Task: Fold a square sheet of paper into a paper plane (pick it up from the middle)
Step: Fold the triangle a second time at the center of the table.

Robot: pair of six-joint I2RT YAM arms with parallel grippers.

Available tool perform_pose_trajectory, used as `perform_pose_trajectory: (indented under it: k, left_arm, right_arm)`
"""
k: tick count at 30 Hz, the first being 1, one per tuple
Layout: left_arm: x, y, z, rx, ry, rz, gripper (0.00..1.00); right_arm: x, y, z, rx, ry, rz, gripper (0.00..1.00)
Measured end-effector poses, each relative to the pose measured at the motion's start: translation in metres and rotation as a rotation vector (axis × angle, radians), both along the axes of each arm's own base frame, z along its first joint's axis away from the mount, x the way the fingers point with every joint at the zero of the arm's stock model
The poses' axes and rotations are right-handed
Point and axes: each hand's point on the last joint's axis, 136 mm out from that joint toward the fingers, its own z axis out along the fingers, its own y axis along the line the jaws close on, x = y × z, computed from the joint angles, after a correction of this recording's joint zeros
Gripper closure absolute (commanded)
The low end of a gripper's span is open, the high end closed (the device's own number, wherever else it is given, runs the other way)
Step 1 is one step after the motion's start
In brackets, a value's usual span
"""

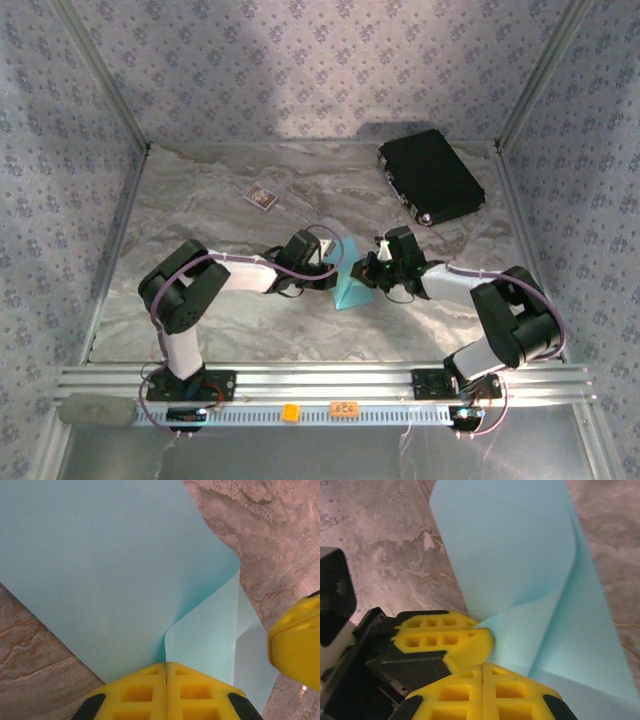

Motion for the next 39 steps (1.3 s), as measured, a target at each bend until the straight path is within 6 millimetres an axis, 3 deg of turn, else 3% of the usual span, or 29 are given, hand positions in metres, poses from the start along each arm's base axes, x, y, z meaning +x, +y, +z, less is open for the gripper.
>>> perform_pose_trajectory:
  k: [8,19,30,35,39]
  left_arm:
    - [0.000,0.000,0.000,0.000,0.000,0.000,0.98]
    - [0.000,0.000,0.000,0.000,0.001,0.000,0.98]
    - [0.000,0.000,0.000,0.000,0.001,-0.001,0.98]
    - [0.000,0.000,0.000,0.001,0.000,-0.001,0.98]
    - [0.000,0.000,0.000,0.001,-0.001,-0.003,0.98]
  right_arm:
    - [0.000,0.013,-0.012,0.018,0.032,0.034,1.00]
    - [-0.008,0.007,-0.037,0.004,0.081,0.024,1.00]
    - [-0.006,0.002,-0.033,0.013,0.076,0.010,1.00]
    - [0.014,-0.001,-0.016,0.005,0.035,-0.006,1.00]
    - [0.022,-0.006,-0.019,-0.006,0.037,-0.020,1.00]
